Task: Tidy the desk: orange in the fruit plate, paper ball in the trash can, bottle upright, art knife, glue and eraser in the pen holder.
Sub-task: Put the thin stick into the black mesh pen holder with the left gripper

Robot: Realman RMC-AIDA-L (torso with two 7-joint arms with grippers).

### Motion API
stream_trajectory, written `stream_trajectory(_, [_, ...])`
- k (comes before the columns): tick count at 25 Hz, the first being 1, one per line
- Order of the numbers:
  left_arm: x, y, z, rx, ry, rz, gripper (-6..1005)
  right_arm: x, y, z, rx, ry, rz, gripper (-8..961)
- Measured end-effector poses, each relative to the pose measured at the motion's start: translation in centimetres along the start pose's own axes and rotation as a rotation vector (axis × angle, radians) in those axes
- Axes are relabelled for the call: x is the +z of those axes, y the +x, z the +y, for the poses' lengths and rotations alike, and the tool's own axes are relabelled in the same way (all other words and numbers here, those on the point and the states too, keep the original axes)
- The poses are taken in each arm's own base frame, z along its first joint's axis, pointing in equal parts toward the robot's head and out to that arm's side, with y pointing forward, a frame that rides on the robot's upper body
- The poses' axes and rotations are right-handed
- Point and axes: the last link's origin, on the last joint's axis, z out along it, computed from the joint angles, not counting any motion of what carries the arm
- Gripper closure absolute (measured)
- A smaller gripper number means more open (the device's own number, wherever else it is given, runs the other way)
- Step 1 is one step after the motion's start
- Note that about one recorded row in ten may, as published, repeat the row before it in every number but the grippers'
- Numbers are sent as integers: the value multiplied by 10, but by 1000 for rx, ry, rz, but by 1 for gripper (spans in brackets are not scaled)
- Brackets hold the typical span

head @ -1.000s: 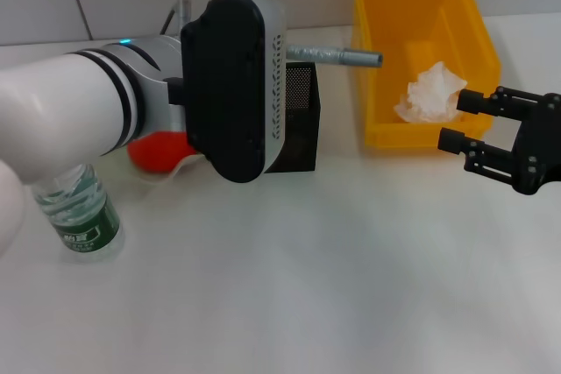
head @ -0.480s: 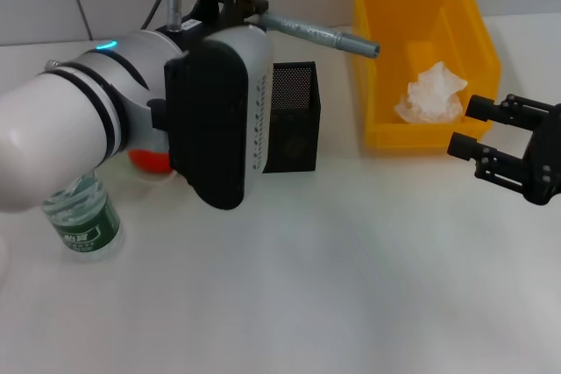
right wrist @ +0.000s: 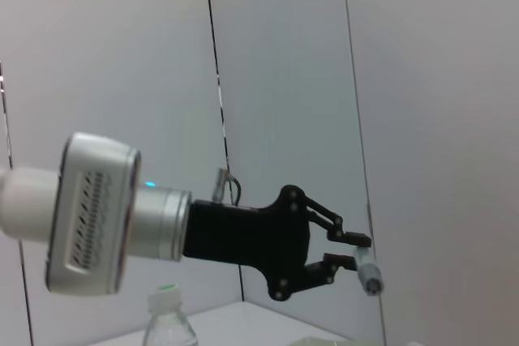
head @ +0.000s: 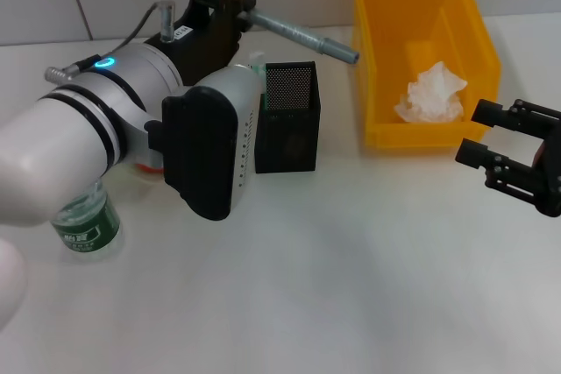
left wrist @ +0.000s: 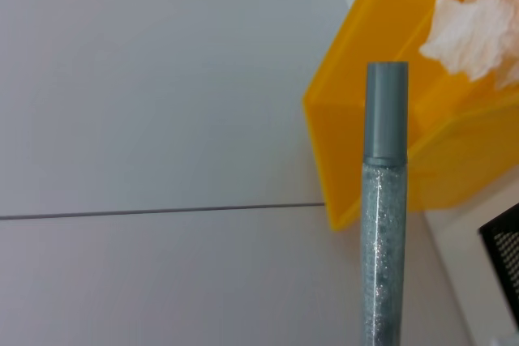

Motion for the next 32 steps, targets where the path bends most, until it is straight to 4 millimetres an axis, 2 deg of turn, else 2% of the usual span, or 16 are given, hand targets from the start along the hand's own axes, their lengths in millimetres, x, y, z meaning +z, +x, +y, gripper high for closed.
stream_trajectory(21, [11,-15,12,89,92,-29,836,-24,2,1,37,71,-20,374])
stream_trajectory(32, [18,-24,26,248,179,-52,836,-39,-1,7,72,76,-93,373])
